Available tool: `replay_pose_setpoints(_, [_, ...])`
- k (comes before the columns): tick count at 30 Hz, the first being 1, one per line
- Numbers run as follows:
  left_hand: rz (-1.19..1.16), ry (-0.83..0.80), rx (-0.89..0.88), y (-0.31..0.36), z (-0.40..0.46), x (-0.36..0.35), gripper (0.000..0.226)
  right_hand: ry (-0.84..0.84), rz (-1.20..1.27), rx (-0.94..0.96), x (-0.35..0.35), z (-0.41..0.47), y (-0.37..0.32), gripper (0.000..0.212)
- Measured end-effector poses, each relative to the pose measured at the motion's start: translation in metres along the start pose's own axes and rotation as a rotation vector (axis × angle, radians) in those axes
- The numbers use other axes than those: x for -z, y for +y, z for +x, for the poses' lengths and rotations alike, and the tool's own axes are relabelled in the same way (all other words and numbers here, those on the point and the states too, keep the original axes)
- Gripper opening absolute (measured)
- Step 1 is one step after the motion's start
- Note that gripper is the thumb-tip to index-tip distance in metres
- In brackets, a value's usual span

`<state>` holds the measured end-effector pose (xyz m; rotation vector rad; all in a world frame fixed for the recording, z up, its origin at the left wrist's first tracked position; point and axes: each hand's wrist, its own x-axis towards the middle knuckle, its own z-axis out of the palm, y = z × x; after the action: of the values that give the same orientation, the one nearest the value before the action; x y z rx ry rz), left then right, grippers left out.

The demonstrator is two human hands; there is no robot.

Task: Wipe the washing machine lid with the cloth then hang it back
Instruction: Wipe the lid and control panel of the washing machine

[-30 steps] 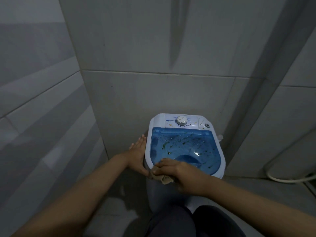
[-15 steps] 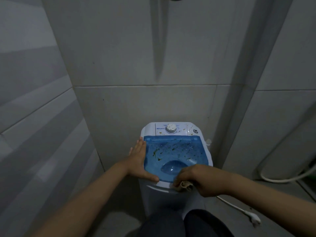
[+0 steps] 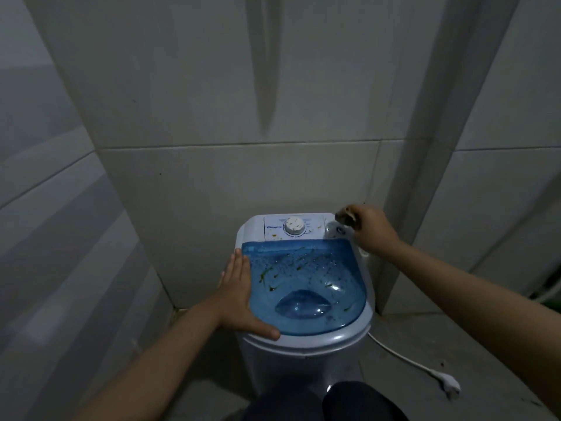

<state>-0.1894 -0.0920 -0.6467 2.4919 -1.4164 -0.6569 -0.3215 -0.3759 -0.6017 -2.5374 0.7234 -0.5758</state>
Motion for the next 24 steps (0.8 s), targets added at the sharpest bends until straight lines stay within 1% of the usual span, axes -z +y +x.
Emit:
replay_pose_setpoints(3, [0.010,-0.004,0.003,-0.001,0.001,-0.001,0.162,0.067,-0.002,-0.053,-0.011,0.022,0.002,0.038])
replay_pose_setpoints(5, [0.014,0.002,0.000,-0.001,0.001,-0.001,0.161,0.020,-0.028,-0.045,-0.015,0.028,0.001,0.041])
replay_pose_setpoints(7, [0.016,0.006,-0.002,-0.002,0.001,-0.001,0.161,-0.059,-0.070,-0.034,-0.022,0.030,0.001,0.034])
replay_pose_setpoints(12, [0.000,0.002,-0.004,-0.002,0.000,0.000,0.165,-0.130,-0.176,-0.059,-0.020,0.020,0.008,0.033])
replay_pose_setpoints(16, [0.002,0.010,0.000,-0.001,0.001,0.000,0.165,-0.155,-0.229,-0.037,-0.007,-0.007,0.010,0.030])
replay_pose_setpoints(19, [0.007,0.014,0.000,0.001,0.000,0.001,0.166,-0.148,-0.254,-0.012,-0.004,-0.036,0.003,0.035])
replay_pose_setpoints(24, [0.011,0.006,0.006,0.005,-0.004,0.004,0.168,-0.156,-0.280,-0.031,-0.003,-0.079,-0.005,0.040])
